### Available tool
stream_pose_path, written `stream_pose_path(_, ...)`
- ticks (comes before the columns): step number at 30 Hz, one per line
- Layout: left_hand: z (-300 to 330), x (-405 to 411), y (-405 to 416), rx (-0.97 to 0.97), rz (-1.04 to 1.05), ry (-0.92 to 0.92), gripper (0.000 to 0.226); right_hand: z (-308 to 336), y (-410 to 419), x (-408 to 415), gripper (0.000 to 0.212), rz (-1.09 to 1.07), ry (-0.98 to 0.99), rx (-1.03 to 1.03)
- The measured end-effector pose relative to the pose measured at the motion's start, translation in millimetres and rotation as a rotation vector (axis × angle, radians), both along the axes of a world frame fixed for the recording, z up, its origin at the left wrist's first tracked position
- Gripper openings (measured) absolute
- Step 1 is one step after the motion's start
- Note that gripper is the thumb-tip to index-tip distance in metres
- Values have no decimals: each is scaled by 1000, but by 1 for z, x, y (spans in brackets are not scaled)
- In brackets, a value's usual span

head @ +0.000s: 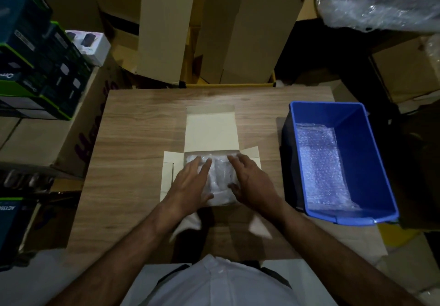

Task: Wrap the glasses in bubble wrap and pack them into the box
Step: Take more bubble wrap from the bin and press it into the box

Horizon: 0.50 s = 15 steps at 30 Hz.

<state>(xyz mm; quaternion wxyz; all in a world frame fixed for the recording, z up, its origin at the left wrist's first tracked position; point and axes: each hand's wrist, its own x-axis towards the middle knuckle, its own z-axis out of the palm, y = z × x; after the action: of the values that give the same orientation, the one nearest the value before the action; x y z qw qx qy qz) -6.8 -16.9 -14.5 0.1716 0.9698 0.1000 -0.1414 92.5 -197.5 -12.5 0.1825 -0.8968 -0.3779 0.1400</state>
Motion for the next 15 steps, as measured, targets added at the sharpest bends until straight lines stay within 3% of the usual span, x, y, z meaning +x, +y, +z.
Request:
stream_pose_path(10,14,35,-84,41,-78,-339,70,19,-80,31,68,-268,-214,80)
stream_pose_path(15,22,80,-144,-64,-152,-431,65,11,-142,48,64,-350,-219,84)
